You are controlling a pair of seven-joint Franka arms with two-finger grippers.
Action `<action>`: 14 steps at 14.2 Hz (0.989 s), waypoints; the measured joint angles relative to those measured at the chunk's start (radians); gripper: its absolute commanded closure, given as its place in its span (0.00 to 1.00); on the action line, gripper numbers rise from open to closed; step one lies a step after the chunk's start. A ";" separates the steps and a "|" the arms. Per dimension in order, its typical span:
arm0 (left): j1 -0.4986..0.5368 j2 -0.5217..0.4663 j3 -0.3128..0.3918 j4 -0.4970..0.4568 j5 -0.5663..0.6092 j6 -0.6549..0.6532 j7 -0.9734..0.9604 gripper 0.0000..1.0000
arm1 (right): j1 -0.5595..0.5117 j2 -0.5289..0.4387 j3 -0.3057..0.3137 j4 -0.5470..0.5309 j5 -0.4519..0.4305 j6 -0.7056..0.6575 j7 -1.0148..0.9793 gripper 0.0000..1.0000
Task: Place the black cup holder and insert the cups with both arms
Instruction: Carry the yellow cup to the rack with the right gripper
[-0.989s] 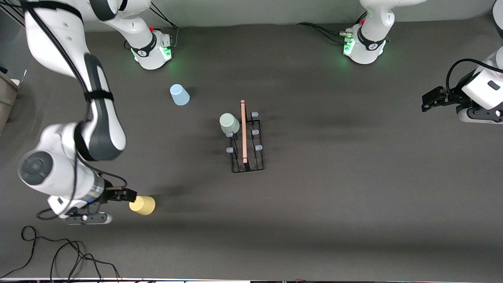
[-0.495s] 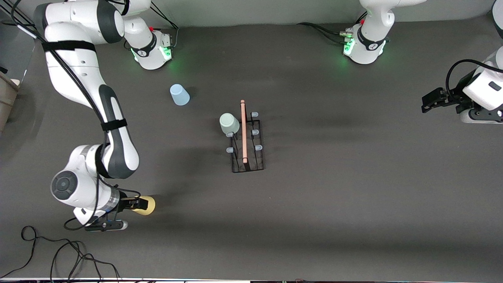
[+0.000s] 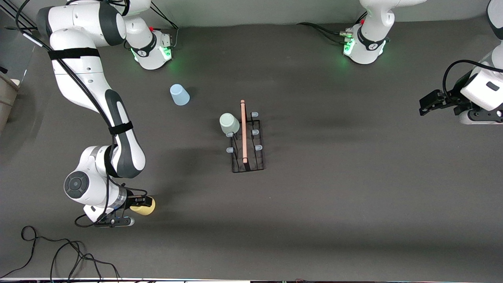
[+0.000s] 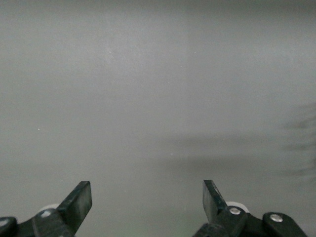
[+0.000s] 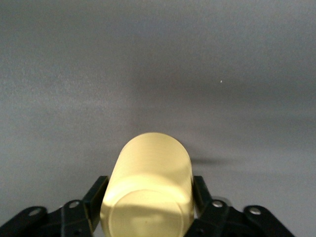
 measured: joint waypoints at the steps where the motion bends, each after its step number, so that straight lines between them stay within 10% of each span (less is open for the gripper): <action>1: 0.000 0.000 0.000 0.000 0.000 0.002 0.000 0.00 | 0.000 -0.010 0.000 0.004 0.000 -0.023 0.000 1.00; 14: 0.000 0.000 0.001 0.000 0.009 0.010 -0.001 0.00 | 0.046 -0.423 -0.039 0.040 0.000 -0.571 0.379 1.00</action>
